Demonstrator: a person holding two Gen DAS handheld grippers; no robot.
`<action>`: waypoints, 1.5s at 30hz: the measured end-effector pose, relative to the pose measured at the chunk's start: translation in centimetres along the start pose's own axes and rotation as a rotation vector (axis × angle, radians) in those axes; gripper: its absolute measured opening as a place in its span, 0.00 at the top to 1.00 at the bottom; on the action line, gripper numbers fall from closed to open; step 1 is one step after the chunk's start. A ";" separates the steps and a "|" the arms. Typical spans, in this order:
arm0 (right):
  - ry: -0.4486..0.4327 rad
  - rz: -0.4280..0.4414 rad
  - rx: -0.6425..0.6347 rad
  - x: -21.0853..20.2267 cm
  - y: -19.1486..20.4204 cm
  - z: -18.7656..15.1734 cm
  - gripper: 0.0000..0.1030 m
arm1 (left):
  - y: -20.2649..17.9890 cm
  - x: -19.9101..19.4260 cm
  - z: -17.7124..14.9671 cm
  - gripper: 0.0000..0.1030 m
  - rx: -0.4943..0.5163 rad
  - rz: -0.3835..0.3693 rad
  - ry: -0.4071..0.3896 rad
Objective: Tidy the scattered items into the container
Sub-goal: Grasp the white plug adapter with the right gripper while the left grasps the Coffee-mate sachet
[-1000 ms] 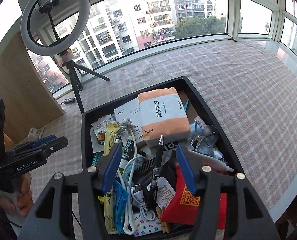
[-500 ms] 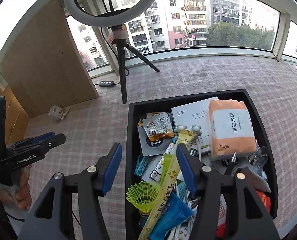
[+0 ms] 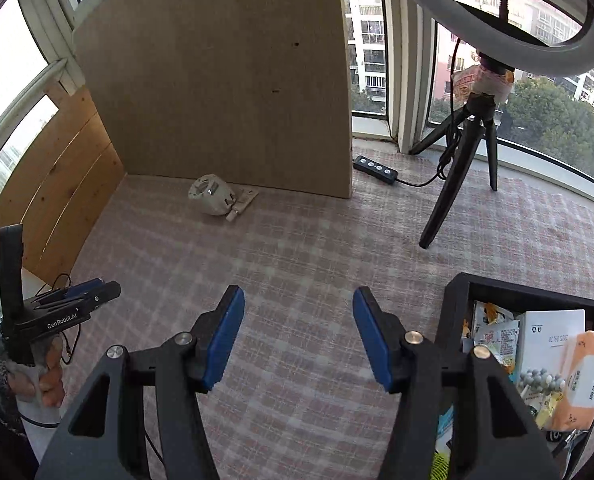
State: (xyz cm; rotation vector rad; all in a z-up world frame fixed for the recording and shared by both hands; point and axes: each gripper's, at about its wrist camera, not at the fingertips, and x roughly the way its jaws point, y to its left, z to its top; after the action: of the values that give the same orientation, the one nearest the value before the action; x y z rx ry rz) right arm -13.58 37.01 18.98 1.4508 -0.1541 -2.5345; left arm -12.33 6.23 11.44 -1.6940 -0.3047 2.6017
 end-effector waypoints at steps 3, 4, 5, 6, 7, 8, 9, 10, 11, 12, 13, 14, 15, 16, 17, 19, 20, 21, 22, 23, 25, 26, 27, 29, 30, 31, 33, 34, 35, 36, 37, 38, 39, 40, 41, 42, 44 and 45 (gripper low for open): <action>0.030 0.032 -0.044 2.2 2.8 2.2 0.46 | 3.8 0.0 -0.2 0.53 -0.068 0.034 -0.003; 0.041 0.039 -0.059 3.0 3.7 2.8 0.46 | 5.0 0.1 -0.2 0.53 -0.093 0.042 -0.001; 0.051 0.039 -0.070 3.7 4.5 3.4 0.46 | 6.0 0.2 -0.3 0.53 -0.113 0.048 0.001; 0.064 0.042 -0.081 4.5 5.2 4.0 0.46 | 7.0 0.3 -0.4 0.53 -0.129 0.054 0.004; 0.082 0.051 -0.094 5.4 6.0 4.5 0.46 | 8.0 0.5 -0.5 0.53 -0.146 0.061 0.005; 0.099 0.055 -0.108 6.3 6.7 4.9 0.46 | 8.8 0.6 -0.6 0.53 -0.161 0.068 0.006; 0.110 0.053 -0.121 7.1 7.4 5.3 0.46 | 9.6 0.7 -0.7 0.53 -0.175 0.074 0.008; 0.118 0.049 -0.137 7.8 8.1 5.7 0.46 | 10.4 0.8 -0.8 0.53 -0.189 0.079 0.009; 0.125 0.044 -0.152 8.5 8.9 6.1 0.46 | 11.1 0.9 -1.0 0.53 -0.203 0.083 0.011; 0.128 0.042 -0.164 9.1 9.5 6.5 0.46 | 11.8 1.1 -1.1 0.53 -0.217 0.086 0.013; 0.129 0.039 -0.172 9.7 10.1 6.9 0.46 | 12.4 1.2 -1.2 0.53 -0.229 0.089 0.018; 0.133 0.037 -0.174 10.4 10.6 7.4 0.46 | 13.0 1.4 -1.3 0.53 -0.241 0.090 0.021; 0.140 0.036 -0.174 11.1 11.0 7.9 0.46 | 13.5 1.6 -1.4 0.53 -0.251 0.089 0.023; 0.149 0.032 -0.172 11.8 11.4 8.4 0.46 | 14.0 1.7 -1.5 0.53 -0.259 0.089 0.027; 0.161 0.029 -0.171 12.6 11.8 8.9 0.46 | 14.4 1.9 -1.6 0.53 -0.267 0.090 0.030; 0.187 0.023 -0.171 14.3 12.5 9.9 0.46 | 15.0 2.3 -1.7 0.54 -0.279 0.088 0.036; 0.196 0.008 -0.167 15.1 12.6 10.3 0.46 | 15.3 2.5 -1.8 0.54 -0.287 0.086 0.038; 0.206 -0.006 -0.157 15.9 12.8 10.7 0.46 | 15.5 2.7 -1.9 0.54 -0.292 0.083 0.041; 0.215 -0.006 -0.148 16.7 12.8 11.2 0.46 | 15.7 2.9 -2.0 0.54 -0.295 0.078 0.046; 0.227 -0.001 -0.135 17.5 12.8 11.6 0.46 | 15.9 3.1 -2.1 0.54 -0.298 0.074 0.050; 0.247 -0.004 -0.115 18.8 12.8 12.3 0.46 | 16.2 3.5 -2.2 0.54 -0.301 0.073 0.055; 0.252 -0.013 -0.107 19.4 12.7 12.6 0.46 | 16.3 3.6 -2.3 0.54 -0.305 0.070 0.058; 0.256 -0.020 -0.104 19.9 12.7 12.8 0.46 | 16.5 3.9 -2.3 0.54 -0.309 0.065 0.062; 0.267 -0.024 -0.101 20.8 12.7 13.0 0.46 | 16.6 4.2 -2.3 0.54 -0.314 0.060 0.068; 0.272 -0.023 -0.100 21.1 12.8 13.1 0.47 | 16.7 4.4 -2.4 0.54 -0.316 0.060 0.068; 0.275 -0.026 -0.101 21.5 12.8 13.1 0.47 | 16.7 4.5 -2.3 0.54 -0.316 0.058 0.070; 0.278 -0.042 -0.107 22.0 13.0 13.1 0.48 | 16.7 4.8 -2.3 0.54 -0.320 0.055 0.071; 0.280 -0.048 -0.109 22.3 13.0 13.1 0.51 | 16.9 4.9 -2.2 0.54 -0.322 0.053 0.072; 0.284 -0.054 -0.110 22.6 13.0 13.1 0.54 | 16.9 5.1 -2.1 0.54 -0.323 0.052 0.072; 0.291 -0.061 -0.111 22.9 13.0 13.1 0.55 | 16.9 5.2 -2.0 0.54 -0.324 0.050 0.073; 0.295 -0.063 -0.111 23.1 13.0 13.1 0.57 | 16.9 5.4 -1.9 0.54 -0.321 0.050 0.074; 0.298 -0.065 -0.113 23.3 13.0 13.1 0.57 | 16.8 5.6 -1.8 0.54 -0.317 0.056 0.076; 0.301 -0.072 -0.115 23.6 13.1 13.1 0.57 | 16.7 5.8 -1.7 0.54 -0.314 0.063 0.078; 0.304 -0.075 -0.116 23.9 13.0 13.1 0.58 | 16.6 6.0 -1.5 0.54 -0.311 0.070 0.081; 0.307 -0.075 -0.117 24.1 13.0 13.1 0.60 | 16.5 6.3 -1.4 0.54 -0.309 0.079 0.085; 0.312 -0.078 -0.120 24.3 13.0 13.1 0.60 | 16.5 6.5 -1.5 0.54 -0.310 0.082 0.089; 0.308 -0.087 -0.128 24.6 13.0 13.2 0.60 | 16.8 7.4 0.0 0.53 -0.315 0.088 0.088; 0.311 -0.083 -0.131 24.8 13.0 13.3 0.61 | 16.9 7.6 0.2 0.52 -0.308 0.095 0.087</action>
State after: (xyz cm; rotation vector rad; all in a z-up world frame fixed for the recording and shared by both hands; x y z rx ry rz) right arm -35.44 18.26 7.57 1.8043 0.1225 -2.2908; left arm -14.09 -9.39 1.73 -1.9510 -0.6684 2.6494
